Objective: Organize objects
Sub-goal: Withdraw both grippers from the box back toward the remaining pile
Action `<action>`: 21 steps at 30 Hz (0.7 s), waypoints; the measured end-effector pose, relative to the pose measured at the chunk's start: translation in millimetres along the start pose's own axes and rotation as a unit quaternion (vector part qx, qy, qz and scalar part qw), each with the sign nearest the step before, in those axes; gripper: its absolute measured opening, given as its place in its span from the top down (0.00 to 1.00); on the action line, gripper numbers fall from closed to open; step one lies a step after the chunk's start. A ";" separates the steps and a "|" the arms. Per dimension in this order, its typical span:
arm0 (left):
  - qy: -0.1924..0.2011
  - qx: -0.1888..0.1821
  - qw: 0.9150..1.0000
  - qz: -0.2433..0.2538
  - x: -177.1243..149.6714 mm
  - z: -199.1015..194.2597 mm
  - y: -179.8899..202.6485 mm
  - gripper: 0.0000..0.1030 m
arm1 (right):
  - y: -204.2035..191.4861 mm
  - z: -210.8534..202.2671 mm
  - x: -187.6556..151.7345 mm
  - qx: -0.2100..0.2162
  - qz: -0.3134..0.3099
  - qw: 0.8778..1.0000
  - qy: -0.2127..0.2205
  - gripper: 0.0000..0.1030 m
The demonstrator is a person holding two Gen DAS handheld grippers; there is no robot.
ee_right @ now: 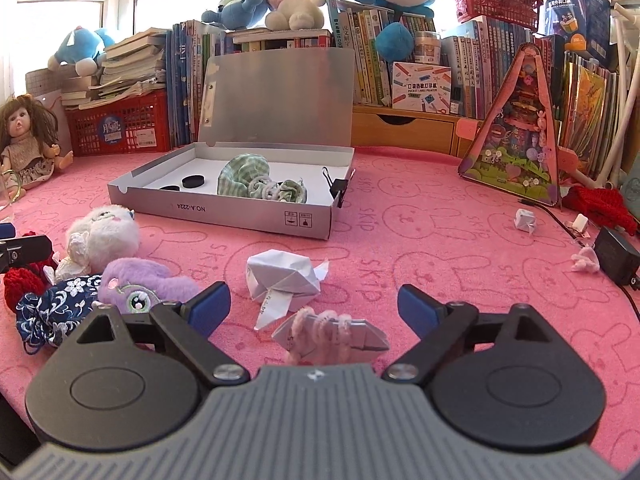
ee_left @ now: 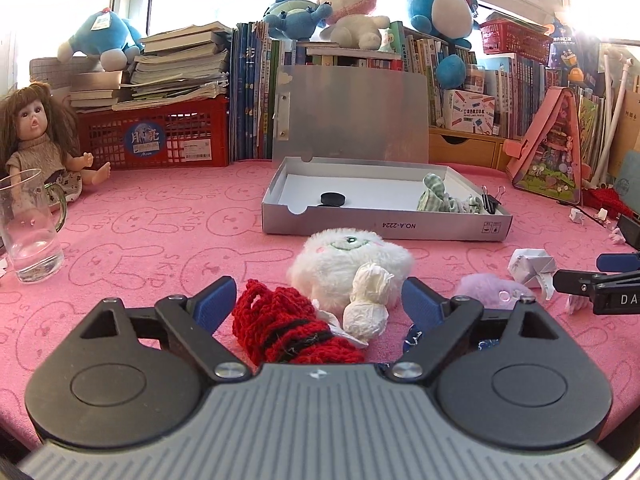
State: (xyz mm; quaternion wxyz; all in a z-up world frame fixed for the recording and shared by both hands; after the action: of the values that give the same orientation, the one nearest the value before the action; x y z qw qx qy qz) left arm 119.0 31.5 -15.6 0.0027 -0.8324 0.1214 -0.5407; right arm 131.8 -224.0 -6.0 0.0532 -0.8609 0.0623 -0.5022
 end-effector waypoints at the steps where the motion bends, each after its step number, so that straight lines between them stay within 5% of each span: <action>1: -0.002 0.004 1.000 -0.002 -2.0 0.6 -1.8 0.10 | 1.6 1.8 -2.2 -0.003 0.003 1.000 -0.002 0.08; 21: -0.033 0.006 0.999 -0.026 -33.0 4.9 -4.5 0.10 | 8.6 6.5 -15.9 -0.020 0.022 0.999 -0.022 0.07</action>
State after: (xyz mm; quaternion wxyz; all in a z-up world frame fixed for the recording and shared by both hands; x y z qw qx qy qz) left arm 111.6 42.0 -46.7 -0.0023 -0.8528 0.0965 -0.5132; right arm 129.2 -229.7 -24.1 0.0484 -0.8711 0.0895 -0.4805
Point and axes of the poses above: each gripper's, at about its wrist camera, not at the fingertips, and z roughly the way its jaws point, y to its right, x to its top, the point moved 9 cm from there along z, roughly the way its jaws point, and after that the axes turned 10 degrees about z, right-handed, at the moved point
